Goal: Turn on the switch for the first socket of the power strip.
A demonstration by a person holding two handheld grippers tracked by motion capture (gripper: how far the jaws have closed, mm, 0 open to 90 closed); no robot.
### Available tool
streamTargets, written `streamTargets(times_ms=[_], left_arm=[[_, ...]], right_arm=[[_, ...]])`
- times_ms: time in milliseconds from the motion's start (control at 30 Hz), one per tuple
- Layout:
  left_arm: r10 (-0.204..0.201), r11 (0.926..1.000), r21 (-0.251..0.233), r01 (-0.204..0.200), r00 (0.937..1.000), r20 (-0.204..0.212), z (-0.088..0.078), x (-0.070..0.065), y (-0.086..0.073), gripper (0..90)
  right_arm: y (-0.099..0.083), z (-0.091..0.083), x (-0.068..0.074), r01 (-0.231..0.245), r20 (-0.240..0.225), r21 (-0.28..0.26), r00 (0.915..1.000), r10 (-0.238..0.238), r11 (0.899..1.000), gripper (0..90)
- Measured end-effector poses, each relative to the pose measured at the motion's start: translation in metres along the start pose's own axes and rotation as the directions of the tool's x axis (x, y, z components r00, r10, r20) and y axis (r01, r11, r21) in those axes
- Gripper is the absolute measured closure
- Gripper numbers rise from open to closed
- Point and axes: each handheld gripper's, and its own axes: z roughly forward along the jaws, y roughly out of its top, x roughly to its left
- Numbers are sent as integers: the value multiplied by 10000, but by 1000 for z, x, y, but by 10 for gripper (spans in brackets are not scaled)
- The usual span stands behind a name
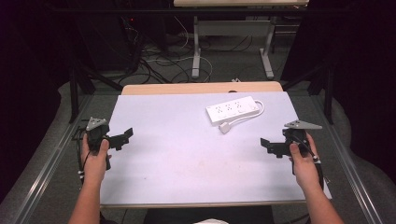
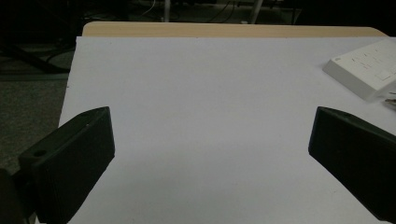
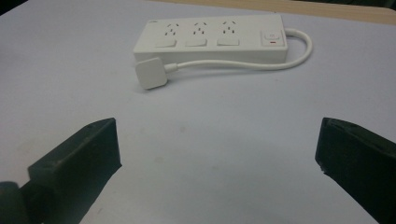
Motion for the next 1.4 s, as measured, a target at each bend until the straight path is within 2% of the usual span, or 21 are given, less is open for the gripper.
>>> streamTargets(times_ms=[100,200,267,433,733,867,933,967,1000,1200,1400], left_arm=[[27,10000,16,-27,10000,-2,0,0,0,2],[41,10000,22,-42,10000,14,1,0,-1,2],[37,10000,75,-37,10000,-8,1,0,-1,2],[-33,9999,103,33,10000,20,1,0,-2,2],[11,9999,140,-12,10000,26,2,1,-2,2],[-1,9999,105,0,10000,44,4,0,-3,2],[-9,9999,172,8,10000,47,4,0,-3,2],[-8,9998,185,7,10000,46,4,0,-3,2],[-6,9998,210,5,10000,46,4,0,-3,2],[4,9999,170,-5,10000,41,6,0,-4,2],[16,9997,247,-17,10000,64,7,-1,-4,2]], right_arm=[[-6,-1,-7,7,292,-113,9996,-3,9999,0],[-11,-1,-13,-233,305,-168,9992,239,9996,0],[-13,0,-18,-190,419,-325,9989,203,9993,0],[-20,-2,-28,-306,621,-303,9975,324,9991,0],[-36,2,-46,-783,1209,-291,9893,812,9965,0],[-43,6,-52,-997,1266,-217,9867,1016,9948,0],[-46,7,-56,-929,1359,-194,9862,946,9955,0],[-47,8,-58,-1107,1386,-133,9841,1115,9938,0],[-49,8,-61,-1070,1368,-156,9847,1082,9941,0],[-54,9,-71,-1581,1435,-102,9770,1579,9874,0],[-58,10,-77,-1728,1605,-73,9720,1718,9849,0]])
